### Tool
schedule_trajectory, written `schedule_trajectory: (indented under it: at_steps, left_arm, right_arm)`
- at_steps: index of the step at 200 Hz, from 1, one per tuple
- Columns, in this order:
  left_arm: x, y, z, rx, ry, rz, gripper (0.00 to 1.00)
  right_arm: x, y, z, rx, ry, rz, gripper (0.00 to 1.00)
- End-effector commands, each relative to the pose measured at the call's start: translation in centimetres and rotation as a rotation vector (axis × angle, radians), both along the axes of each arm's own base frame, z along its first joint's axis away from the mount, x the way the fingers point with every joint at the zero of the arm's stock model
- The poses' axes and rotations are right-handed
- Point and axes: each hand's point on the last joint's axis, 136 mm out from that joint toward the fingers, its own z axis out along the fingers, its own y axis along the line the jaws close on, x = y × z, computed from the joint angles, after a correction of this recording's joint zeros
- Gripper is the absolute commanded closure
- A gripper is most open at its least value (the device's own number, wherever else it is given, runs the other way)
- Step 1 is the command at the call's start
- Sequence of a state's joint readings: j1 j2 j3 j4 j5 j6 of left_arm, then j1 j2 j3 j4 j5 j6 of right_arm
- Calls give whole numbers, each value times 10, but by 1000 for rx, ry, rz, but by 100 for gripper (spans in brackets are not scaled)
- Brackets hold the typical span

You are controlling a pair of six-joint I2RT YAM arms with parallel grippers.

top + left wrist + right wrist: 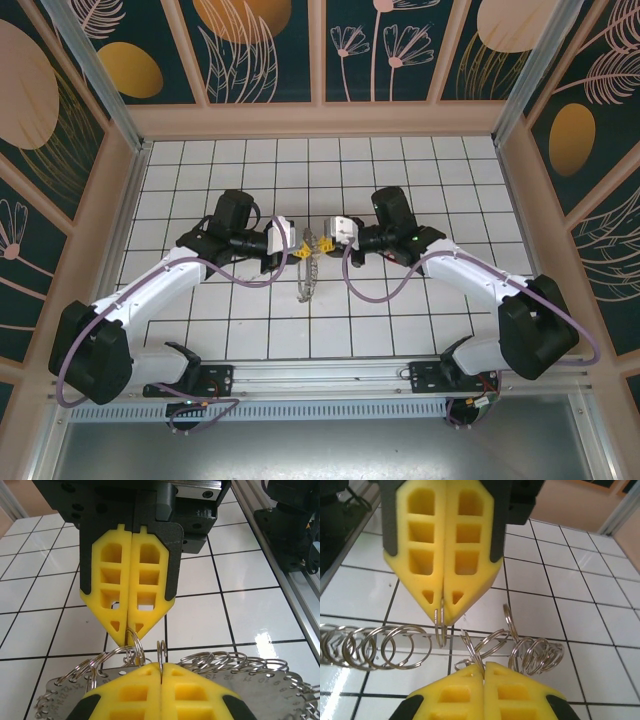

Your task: Put the keys on the keyring

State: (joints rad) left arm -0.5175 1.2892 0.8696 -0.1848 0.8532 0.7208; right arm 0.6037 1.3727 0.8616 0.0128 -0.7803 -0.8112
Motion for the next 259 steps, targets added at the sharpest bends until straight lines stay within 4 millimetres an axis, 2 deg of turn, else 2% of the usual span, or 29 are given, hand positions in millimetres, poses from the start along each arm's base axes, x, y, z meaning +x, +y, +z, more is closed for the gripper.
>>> schedule_trajectory:
  at_steps: [1,13,26,45,69,95,138,165,195,215,239,259]
  left_arm:
    - [-6,-2,12,-42,-26,-27,100]
    - [-5,-3,12,-43,-28,-25,100]
    - [-3,-3,12,-45,-33,-19,100]
    - [-1,-4,14,-52,-44,-14,100]
    - [1,-4,13,-51,-46,-10,100]
    - [1,-4,13,-53,-45,-8,100]
    - [4,-3,14,-57,-58,13,100]
    - [2,-3,16,-68,-64,17,100]
    - [0,-2,16,-70,-61,16,100]
    - [-2,-2,17,-73,-57,7,100]
    - [-3,-3,18,-75,-51,-5,100]
    - [-3,-3,18,-73,-53,-5,100]
  right_arm:
    - [11,3,14,47,105,-61,100]
    - [11,5,15,53,140,-62,100]
    - [10,6,19,68,182,-63,89]
    - [15,8,28,102,247,-104,83]
    - [30,8,37,126,334,-209,81]
    - [20,10,40,129,369,-162,79]
    - [29,7,37,104,406,-230,78]
    - [20,0,36,91,310,-195,73]
    - [-11,-10,14,46,54,-18,69]
    - [-6,-11,13,43,-25,-20,66]
    - [1,-6,17,29,-19,-10,66]
    - [-3,-1,21,45,-12,34,66]
